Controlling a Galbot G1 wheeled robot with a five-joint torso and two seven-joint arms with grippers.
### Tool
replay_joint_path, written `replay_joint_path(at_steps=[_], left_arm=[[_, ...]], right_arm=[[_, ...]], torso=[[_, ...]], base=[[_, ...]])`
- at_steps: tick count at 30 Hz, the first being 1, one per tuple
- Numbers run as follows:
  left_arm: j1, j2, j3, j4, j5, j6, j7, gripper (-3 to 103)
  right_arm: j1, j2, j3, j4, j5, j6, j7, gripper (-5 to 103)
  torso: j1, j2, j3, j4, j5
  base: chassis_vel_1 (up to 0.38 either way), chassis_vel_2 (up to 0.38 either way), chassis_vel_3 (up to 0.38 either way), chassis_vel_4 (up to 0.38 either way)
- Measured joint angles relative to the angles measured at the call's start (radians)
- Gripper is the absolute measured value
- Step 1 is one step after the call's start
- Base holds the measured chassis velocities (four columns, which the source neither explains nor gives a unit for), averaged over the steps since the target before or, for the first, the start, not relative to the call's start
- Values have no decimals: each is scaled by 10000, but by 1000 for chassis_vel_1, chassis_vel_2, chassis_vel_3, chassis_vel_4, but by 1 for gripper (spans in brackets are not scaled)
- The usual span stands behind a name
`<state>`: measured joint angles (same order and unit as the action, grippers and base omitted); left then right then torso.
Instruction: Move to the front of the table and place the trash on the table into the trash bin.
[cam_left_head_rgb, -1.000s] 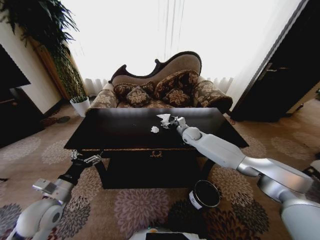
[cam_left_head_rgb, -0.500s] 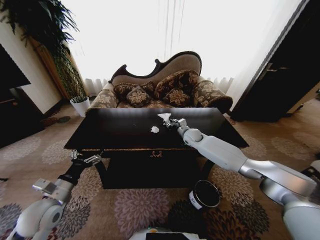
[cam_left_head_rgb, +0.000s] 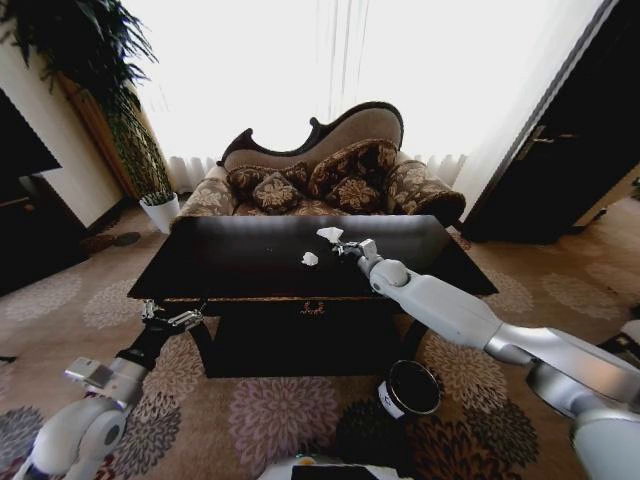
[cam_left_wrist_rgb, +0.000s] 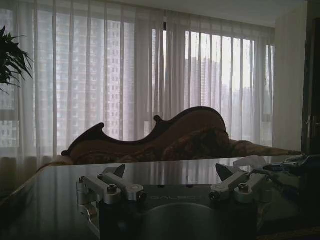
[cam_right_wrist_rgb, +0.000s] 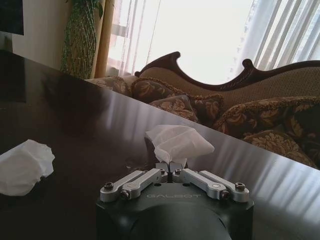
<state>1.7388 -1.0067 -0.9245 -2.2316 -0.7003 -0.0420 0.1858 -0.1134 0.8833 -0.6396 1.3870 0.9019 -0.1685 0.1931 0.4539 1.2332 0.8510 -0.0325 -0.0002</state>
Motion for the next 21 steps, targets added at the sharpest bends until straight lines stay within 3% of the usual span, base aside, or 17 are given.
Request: replay_joint_path(at_steps=[13,18,19,21], left_arm=[[0,0,0,0,0,0,0,100],[0,0,0,0,0,0,-2,100],[0,0,0,0,0,0,-2,100],[-1,0,0,0,0,0,0,100]], right_arm=[[-1214,-980,1812,1613,383,-149,290,0],[-3447,-1841,3777,2946,428,-187,327,0],[-3447,-1841,3777,2946,428,-187,327,0],[-4510,-2183,4934,3535,429,-189,321,0]], torso=[[0,0,-2,0,-1],[0,1,-2,-3,4],[0,1,-2,-3,4],[-1,0,-3,-2,0]], base=[[0,0,0,0],[0,0,0,0],[0,0,0,0],[0,0,0,0]])
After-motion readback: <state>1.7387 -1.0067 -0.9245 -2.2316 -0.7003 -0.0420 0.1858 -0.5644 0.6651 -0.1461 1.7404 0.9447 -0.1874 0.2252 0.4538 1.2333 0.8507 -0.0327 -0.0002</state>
